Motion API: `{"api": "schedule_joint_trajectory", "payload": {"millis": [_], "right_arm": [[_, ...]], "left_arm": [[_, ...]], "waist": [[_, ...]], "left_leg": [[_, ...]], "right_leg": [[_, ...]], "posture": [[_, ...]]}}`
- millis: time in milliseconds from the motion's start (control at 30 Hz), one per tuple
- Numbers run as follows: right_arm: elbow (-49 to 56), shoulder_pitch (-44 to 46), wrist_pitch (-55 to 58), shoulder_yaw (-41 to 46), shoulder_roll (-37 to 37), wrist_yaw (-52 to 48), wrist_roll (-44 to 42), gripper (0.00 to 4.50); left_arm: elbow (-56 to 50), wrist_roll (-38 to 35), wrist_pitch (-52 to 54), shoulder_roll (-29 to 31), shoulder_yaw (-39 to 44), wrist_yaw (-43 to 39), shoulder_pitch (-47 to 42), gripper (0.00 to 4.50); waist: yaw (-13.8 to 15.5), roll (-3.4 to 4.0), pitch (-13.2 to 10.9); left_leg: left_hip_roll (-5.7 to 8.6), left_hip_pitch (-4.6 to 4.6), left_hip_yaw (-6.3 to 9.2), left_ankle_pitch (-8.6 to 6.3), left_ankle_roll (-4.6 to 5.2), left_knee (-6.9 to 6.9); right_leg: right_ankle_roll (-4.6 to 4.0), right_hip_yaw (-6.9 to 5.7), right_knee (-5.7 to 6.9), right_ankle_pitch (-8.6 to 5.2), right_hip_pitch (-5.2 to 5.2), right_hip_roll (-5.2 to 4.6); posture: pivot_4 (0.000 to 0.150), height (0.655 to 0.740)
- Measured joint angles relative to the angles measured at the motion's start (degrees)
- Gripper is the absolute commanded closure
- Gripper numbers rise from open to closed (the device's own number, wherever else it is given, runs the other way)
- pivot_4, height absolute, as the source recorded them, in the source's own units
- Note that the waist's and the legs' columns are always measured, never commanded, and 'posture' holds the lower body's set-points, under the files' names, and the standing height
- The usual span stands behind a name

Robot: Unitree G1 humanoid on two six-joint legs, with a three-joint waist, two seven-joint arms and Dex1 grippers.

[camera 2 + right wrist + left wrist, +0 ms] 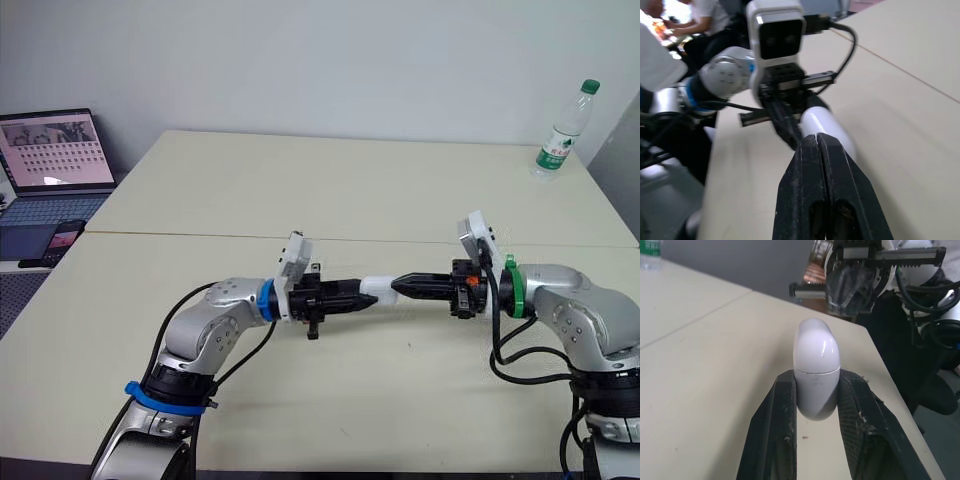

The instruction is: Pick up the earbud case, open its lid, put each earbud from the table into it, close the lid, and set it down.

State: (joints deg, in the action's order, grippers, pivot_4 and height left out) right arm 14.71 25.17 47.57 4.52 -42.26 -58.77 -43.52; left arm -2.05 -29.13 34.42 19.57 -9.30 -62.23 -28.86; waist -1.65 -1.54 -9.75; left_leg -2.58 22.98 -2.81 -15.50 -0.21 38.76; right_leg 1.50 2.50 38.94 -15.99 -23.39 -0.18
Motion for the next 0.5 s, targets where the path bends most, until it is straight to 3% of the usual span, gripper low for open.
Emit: {"api": "schedule_joint_trajectory", "payload": {"millis": [267, 500], "right_arm": [[0.62, -12.37, -11.79, 3.52, 2.09, 7.65, 8.93, 4.48], [5.79, -24.44, -17.69, 7.5, 3.89, 11.9, 12.42, 4.48]], "left_arm": [[1.52, 5.45, 5.29, -0.69, -5.59, 7.75, -0.18, 3.74], [5.16, 4.14, 19.44, -3.64, -6.08, 12.46, -3.69, 3.74]], "waist": [[0.15, -0.03, -0.01], [0.01, -0.04, -0.02]], "left_leg": [[0.02, 0.02, 0.01, 0.0, 0.0, 0.0], [0.01, -0.03, 0.03, 0.0, 0.0, 0.01]], "right_leg": [[0.02, 0.01, -0.03, -0.01, 0.01, -0.01], [0.26, 0.0, 0.03, -0.15, 0.02, 0.02]], "posture": [[0.15, 0.7362], [0.15, 0.7362]]}}
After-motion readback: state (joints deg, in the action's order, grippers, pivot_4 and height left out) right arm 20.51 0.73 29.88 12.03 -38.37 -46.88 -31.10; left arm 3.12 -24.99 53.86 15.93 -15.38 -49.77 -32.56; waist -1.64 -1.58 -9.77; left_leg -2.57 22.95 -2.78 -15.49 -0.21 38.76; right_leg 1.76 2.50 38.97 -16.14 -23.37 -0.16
